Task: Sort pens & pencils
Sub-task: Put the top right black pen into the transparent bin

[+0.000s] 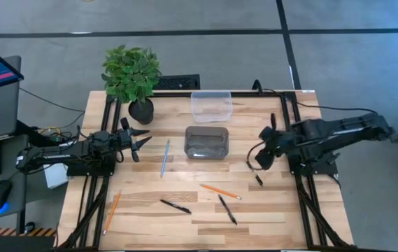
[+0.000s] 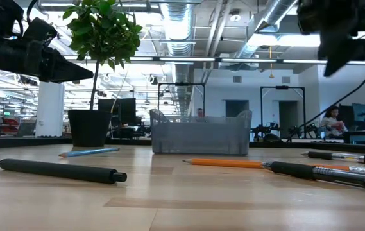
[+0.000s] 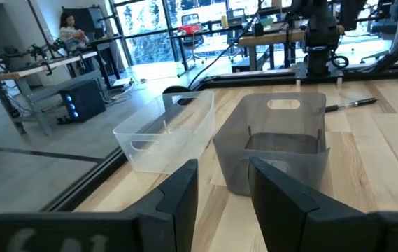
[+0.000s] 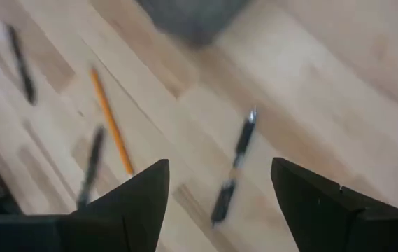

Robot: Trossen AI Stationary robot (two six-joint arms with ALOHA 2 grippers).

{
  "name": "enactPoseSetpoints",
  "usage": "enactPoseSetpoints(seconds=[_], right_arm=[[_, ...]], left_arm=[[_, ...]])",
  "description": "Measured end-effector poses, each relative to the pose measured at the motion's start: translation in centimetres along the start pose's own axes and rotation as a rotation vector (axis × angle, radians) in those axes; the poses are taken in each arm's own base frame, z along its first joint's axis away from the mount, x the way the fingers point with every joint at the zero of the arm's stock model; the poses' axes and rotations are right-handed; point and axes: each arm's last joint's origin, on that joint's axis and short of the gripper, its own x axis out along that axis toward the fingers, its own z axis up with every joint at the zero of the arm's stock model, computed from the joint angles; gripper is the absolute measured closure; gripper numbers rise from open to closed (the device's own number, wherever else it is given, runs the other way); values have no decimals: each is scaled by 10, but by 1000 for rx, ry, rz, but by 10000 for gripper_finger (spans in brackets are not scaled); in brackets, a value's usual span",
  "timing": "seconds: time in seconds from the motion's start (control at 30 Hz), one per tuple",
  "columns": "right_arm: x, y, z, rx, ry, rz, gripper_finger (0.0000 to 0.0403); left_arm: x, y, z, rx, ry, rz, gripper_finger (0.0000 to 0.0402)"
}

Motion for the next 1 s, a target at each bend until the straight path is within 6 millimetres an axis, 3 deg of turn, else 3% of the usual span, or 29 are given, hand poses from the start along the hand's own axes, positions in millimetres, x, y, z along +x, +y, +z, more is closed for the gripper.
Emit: enactPoseSetpoints(seconds=[0.33, 0.53, 0.73, 1.0], right_arm=[[42, 27, -18, 27, 173, -131, 127], [69, 26, -37, 70, 234, -218, 127], [84, 34, -50, 46, 205, -137, 127], [110, 25, -67, 104, 248, -255, 127]], left_arm=[[0, 0, 0, 0, 0, 0, 284], [0, 0, 0, 0, 0, -1, 284], [0, 0, 0, -25, 0, -1, 284], [0, 0, 0, -42, 0, 0, 284]])
